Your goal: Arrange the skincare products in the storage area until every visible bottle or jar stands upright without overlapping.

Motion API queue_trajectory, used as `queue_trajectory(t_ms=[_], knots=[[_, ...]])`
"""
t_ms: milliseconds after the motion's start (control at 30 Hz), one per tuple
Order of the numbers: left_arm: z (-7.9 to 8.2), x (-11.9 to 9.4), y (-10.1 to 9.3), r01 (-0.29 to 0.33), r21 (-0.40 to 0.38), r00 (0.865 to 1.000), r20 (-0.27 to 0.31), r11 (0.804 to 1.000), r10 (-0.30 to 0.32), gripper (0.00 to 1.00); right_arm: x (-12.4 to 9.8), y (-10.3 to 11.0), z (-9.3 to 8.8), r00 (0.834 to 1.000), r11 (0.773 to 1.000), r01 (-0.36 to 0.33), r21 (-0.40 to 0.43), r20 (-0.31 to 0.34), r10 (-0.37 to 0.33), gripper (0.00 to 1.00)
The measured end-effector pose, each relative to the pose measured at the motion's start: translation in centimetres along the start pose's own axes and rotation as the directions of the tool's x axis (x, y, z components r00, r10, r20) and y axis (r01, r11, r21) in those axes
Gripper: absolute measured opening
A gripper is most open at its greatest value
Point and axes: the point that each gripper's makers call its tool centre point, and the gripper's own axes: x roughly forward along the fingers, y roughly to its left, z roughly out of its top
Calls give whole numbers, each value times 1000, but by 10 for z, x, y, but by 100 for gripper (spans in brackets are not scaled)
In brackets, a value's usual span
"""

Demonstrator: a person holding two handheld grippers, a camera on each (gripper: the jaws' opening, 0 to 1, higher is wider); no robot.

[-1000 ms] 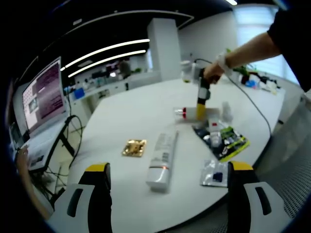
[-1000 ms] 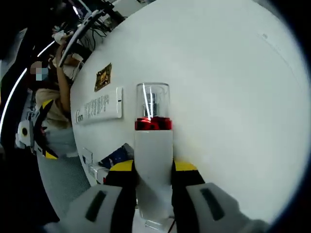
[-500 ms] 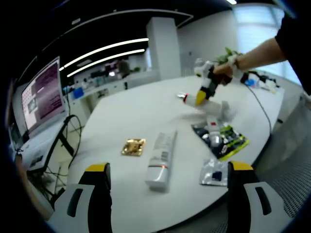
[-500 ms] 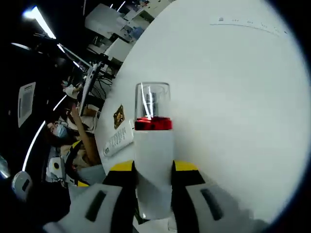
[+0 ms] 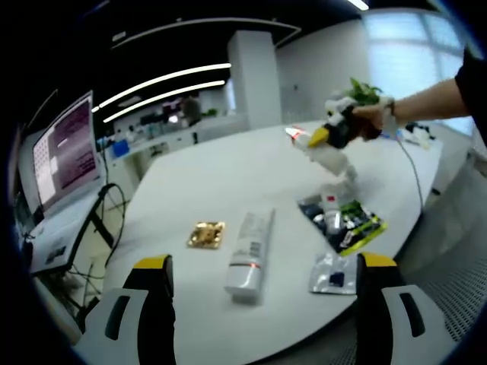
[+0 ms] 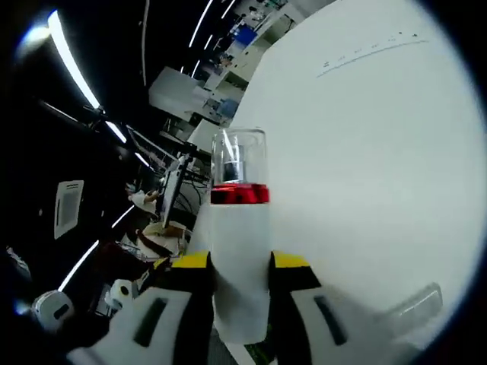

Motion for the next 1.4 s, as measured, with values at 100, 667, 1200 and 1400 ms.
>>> queue_trajectory(t_ms=[100, 667, 1200, 1400], knots=[[2, -1, 1, 1, 0, 1000, 5, 1000, -1, 97, -6, 7, 0, 999, 1000, -25, 8, 29, 25, 26], [31, 2, -16, 104, 77, 993, 52, 992, -108, 97, -28, 28, -8, 984, 997, -81, -10, 156, 81, 26], [75, 20, -63, 385, -45, 917, 130, 922, -377, 97, -44, 48, -41, 975, 995, -69, -78, 206, 84, 26], [101, 29, -78, 486, -127, 868, 180, 865, -462, 93, -50, 42, -48, 975, 993, -50, -105, 210, 71, 26]])
